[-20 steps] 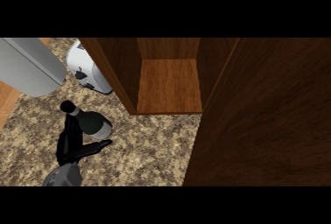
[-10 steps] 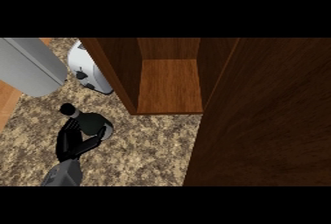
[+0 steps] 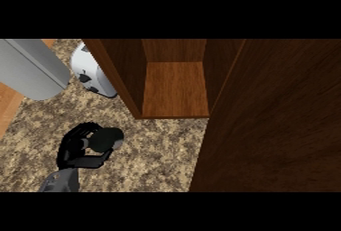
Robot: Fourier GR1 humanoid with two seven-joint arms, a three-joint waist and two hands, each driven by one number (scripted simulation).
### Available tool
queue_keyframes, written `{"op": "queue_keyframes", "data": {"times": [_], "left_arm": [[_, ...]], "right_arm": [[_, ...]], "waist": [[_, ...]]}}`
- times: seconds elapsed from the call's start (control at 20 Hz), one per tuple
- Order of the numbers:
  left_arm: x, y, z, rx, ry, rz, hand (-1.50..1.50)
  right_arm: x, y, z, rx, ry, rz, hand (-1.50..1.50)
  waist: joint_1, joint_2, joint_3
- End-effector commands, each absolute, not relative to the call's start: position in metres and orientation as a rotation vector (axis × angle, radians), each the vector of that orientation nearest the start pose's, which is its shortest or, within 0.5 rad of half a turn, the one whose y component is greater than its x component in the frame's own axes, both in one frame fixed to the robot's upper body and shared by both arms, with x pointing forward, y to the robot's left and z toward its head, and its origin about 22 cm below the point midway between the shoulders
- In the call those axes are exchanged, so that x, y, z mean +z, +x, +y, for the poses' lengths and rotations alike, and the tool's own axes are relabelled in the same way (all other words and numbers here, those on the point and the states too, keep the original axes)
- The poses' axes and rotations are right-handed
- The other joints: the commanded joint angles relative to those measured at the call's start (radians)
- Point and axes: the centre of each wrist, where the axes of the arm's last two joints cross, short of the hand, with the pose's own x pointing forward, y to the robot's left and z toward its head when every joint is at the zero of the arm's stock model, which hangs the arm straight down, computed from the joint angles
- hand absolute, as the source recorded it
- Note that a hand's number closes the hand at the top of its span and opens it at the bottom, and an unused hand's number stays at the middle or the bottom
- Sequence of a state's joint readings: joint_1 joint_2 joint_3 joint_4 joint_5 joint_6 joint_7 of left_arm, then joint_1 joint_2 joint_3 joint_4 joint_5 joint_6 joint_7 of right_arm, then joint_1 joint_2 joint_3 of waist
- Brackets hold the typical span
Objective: Pick up the wine, place it into the cabinet and close the cabinet
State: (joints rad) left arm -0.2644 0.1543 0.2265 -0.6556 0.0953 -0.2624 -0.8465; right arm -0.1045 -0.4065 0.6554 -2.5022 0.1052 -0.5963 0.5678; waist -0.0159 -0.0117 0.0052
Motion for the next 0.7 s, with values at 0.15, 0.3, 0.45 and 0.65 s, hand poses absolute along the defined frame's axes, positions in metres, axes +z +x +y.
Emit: {"op": "queue_keyframes", "data": {"times": [0.15,0.3,0.45,0.65], "left_arm": [[-0.136,0.244,0.274,0.001,-0.299,-1.708,1.5],[-0.12,0.256,0.265,-0.019,-0.336,-1.703,1.5],[-0.117,0.233,0.264,-0.03,-0.397,-1.707,1.5],[-0.095,0.245,0.227,-0.018,-0.393,-1.75,1.5]], "right_arm": [[0.21,0.092,-0.173,0.132,0.234,-1.937,-1.5],[0.206,0.084,-0.175,0.143,0.227,-1.947,-1.5],[0.209,0.081,-0.179,0.14,0.192,-1.926,-1.5],[0.212,0.078,-0.178,0.135,0.228,-1.946,-1.5]], "waist": [[0.003,0.007,-0.005],[0.003,0.004,-0.004],[0.011,0.002,-0.005],[0.007,0.002,-0.005]]}}
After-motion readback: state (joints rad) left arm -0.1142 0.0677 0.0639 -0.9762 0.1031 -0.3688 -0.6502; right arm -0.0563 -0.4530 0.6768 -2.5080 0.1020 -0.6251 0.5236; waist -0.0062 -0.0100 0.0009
